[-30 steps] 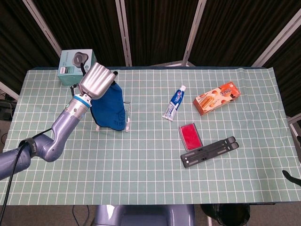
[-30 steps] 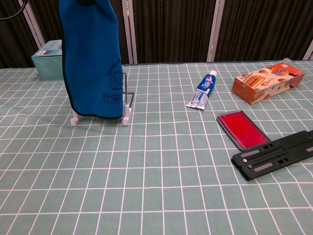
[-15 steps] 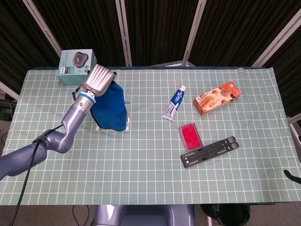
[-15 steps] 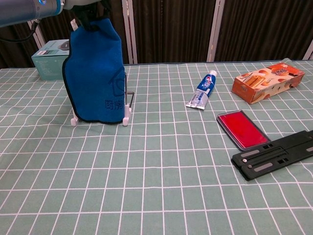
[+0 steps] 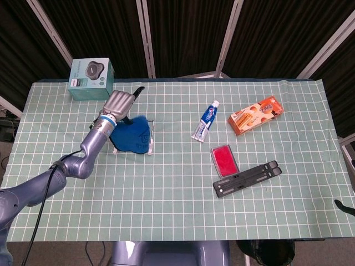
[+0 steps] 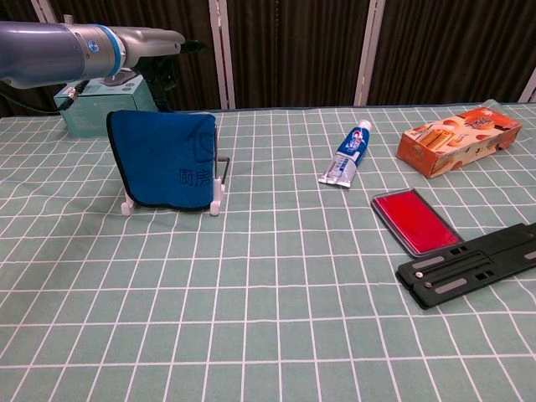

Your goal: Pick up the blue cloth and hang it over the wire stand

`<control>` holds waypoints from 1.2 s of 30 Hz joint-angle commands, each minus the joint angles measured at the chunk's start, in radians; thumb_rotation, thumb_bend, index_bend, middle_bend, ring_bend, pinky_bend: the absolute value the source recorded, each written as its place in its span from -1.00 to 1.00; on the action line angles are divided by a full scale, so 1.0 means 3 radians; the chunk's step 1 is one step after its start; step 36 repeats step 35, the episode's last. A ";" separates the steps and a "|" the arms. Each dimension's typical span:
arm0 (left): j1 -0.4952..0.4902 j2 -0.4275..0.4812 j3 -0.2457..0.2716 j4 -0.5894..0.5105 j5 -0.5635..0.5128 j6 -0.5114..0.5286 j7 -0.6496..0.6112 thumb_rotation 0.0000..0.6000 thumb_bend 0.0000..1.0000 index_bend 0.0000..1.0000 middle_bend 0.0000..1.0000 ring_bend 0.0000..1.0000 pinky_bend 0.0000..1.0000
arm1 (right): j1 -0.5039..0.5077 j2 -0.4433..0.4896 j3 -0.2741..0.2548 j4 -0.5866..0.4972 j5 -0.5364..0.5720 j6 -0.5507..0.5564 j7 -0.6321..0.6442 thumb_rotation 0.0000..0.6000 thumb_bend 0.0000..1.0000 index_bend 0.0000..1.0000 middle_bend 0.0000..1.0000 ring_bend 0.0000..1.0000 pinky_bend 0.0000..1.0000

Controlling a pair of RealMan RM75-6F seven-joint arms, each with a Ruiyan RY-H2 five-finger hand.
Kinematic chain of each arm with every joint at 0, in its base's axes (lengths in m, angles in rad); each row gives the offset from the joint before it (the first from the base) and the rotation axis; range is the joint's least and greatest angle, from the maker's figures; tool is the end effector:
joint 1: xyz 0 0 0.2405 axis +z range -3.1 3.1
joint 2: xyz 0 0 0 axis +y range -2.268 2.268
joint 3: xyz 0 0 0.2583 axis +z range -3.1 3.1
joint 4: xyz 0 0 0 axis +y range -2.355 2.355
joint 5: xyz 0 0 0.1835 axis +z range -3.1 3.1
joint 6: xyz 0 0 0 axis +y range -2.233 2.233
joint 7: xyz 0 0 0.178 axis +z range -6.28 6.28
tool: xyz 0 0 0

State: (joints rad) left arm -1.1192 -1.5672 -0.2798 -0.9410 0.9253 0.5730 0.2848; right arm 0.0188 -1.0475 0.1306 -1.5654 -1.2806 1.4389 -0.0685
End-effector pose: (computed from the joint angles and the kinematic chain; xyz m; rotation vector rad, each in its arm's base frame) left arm -0.0941 0.5124 0.0378 -1.8439 -0.7774 -0.7584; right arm -0.3561 -0.2013 0.2370 1.1819 -0.8661 0.6510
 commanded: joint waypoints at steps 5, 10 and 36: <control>0.0246 0.0222 -0.0129 -0.0398 0.0299 0.0482 -0.0489 1.00 -0.84 -1.00 0.64 0.85 1.00 | -0.0024 0.0018 -0.0017 -0.0028 -0.0061 0.0056 0.0023 1.00 -1.00 -1.00 -1.00 -1.00 -1.00; 0.0554 0.0581 -0.0102 -0.0872 0.0561 0.0853 -0.0780 1.00 -0.86 -1.00 0.43 0.65 0.85 | -0.0043 0.0046 -0.0039 -0.0066 -0.0167 0.0126 0.0066 1.00 -1.00 -1.00 -1.00 -1.00 -1.00; 0.2922 0.1725 0.1115 -0.2934 0.1598 0.3345 -0.0375 1.00 -1.00 -1.00 -1.00 -1.00 -1.00 | -0.0101 0.0128 -0.0122 -0.0144 -0.0770 0.0537 0.0232 1.00 -1.00 -1.00 -1.00 -1.00 -1.00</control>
